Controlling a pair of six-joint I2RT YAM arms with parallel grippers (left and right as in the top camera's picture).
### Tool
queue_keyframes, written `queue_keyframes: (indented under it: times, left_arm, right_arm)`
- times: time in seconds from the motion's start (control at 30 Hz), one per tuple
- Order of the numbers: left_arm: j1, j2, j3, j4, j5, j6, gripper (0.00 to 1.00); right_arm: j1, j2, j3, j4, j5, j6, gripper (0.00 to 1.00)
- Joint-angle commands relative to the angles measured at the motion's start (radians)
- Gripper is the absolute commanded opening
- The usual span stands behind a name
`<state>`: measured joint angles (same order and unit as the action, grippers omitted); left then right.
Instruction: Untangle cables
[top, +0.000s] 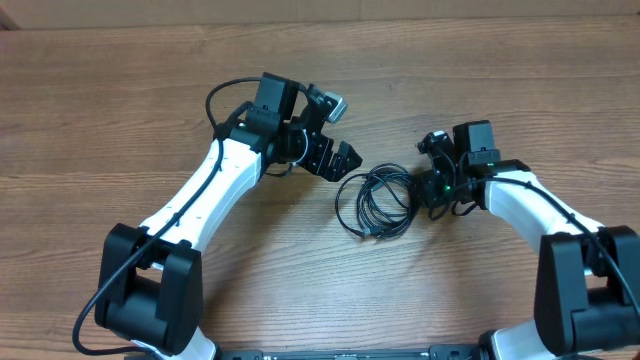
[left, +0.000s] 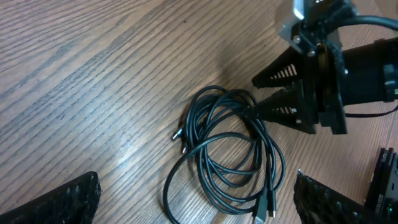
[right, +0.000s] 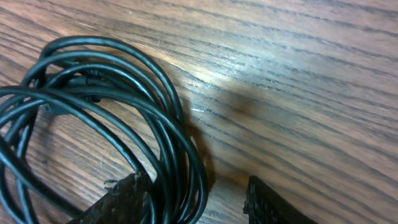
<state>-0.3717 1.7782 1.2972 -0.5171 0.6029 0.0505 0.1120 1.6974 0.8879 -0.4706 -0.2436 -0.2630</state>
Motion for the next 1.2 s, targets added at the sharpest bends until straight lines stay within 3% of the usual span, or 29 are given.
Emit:
queue_keyframes:
  times: [0.0, 0.1, 0.27, 0.83, 1.17]
  left_arm:
    - [0.002, -0.018, 0.012, -0.003, 0.014, -0.002, 1.00]
    - [0.002, -0.018, 0.012, -0.003, 0.014, -0.002, 1.00]
    - [0.002, -0.018, 0.012, -0.003, 0.014, -0.002, 1.00]
    - [0.002, -0.018, 0.012, -0.003, 0.014, -0.002, 1.00]
    - [0.002, -0.018, 0.012, -0.003, 0.014, -0.002, 1.00]
  right_arm:
    - [-0.003, 0.022, -0.005, 0.010, 0.004, -0.003, 0.50]
    - [-0.003, 0.022, -0.005, 0.018, 0.004, -0.003, 0.49]
    - [-0.003, 0.022, -0.005, 0.017, 0.003, -0.003, 0.37]
    - [-0.005, 0.022, -0.004, 0.045, -0.092, 0.002, 0.37]
    - [-0.096, 0.021, -0.004, 0.057, -0.126, 0.032, 0.38]
